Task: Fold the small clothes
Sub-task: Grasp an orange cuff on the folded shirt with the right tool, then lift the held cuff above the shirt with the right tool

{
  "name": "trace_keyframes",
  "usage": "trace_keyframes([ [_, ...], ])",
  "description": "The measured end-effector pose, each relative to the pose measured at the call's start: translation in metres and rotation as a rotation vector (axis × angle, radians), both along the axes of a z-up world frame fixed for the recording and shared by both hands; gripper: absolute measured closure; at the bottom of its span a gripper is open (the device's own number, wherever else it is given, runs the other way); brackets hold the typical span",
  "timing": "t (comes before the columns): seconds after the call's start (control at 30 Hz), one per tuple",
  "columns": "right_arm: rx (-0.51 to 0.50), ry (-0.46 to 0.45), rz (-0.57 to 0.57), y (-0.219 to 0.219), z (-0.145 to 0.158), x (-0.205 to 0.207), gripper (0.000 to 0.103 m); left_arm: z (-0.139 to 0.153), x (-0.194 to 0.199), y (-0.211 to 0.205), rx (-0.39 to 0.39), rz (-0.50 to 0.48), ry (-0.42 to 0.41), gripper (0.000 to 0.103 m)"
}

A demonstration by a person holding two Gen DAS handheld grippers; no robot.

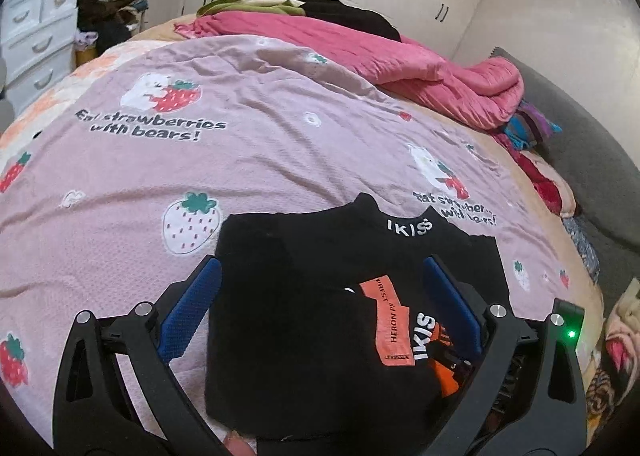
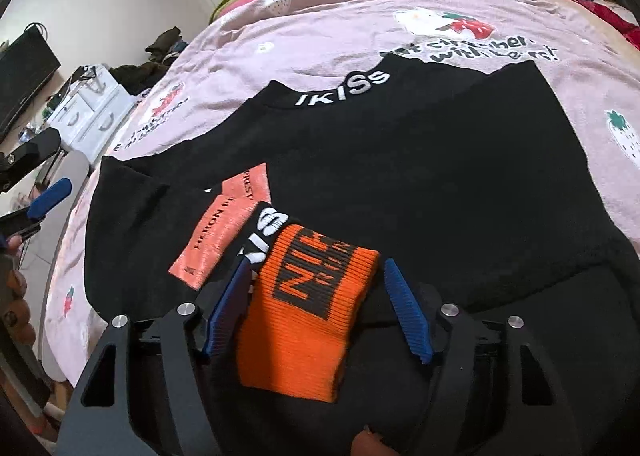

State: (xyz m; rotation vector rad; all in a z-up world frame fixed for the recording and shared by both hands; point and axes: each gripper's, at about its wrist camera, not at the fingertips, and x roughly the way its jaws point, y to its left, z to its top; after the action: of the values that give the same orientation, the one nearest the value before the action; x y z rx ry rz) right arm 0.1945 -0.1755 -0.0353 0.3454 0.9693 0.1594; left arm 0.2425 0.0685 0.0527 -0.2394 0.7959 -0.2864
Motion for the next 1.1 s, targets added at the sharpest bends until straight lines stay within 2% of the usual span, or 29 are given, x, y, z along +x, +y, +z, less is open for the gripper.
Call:
trace_keyframes([
  [0.03,-0.004,-0.009,0.014,0.003,0.001,0.001,0.057,0.000,0.000,0.002,-0.001,0.005,0.001,0.009],
  [0.1,0.004,-0.017,0.059,0.009,0.002,0.003,0.085,0.001,0.001,0.007,0.000,0.022,0.002,0.009],
  [0.13,-0.010,-0.034,0.082,0.014,0.006,0.002,0.088,0.001,0.001,0.010,-0.001,0.030,0.001,0.009],
  [0.23,-0.089,-0.095,0.121,0.027,0.018,0.000,0.089,0.002,0.001,0.017,-0.002,0.048,-0.001,0.009],
  [0.47,-0.065,-0.203,0.165,0.029,0.063,0.000,0.090,0.002,0.003,0.026,-0.007,0.072,0.000,0.009],
  [0.77,-0.113,-0.298,0.152,0.008,0.112,0.011,0.090,0.007,0.002,0.028,0.014,0.078,-0.023,0.009],
  [0.93,-0.163,-0.329,0.103,-0.014,0.123,0.014,0.090,0.005,0.003,0.033,0.018,0.095,-0.019,0.009],
  [1.1,-0.189,-0.320,0.072,-0.033,0.116,0.013,0.090,0.001,0.004,0.036,0.016,0.108,-0.012,0.009],
])
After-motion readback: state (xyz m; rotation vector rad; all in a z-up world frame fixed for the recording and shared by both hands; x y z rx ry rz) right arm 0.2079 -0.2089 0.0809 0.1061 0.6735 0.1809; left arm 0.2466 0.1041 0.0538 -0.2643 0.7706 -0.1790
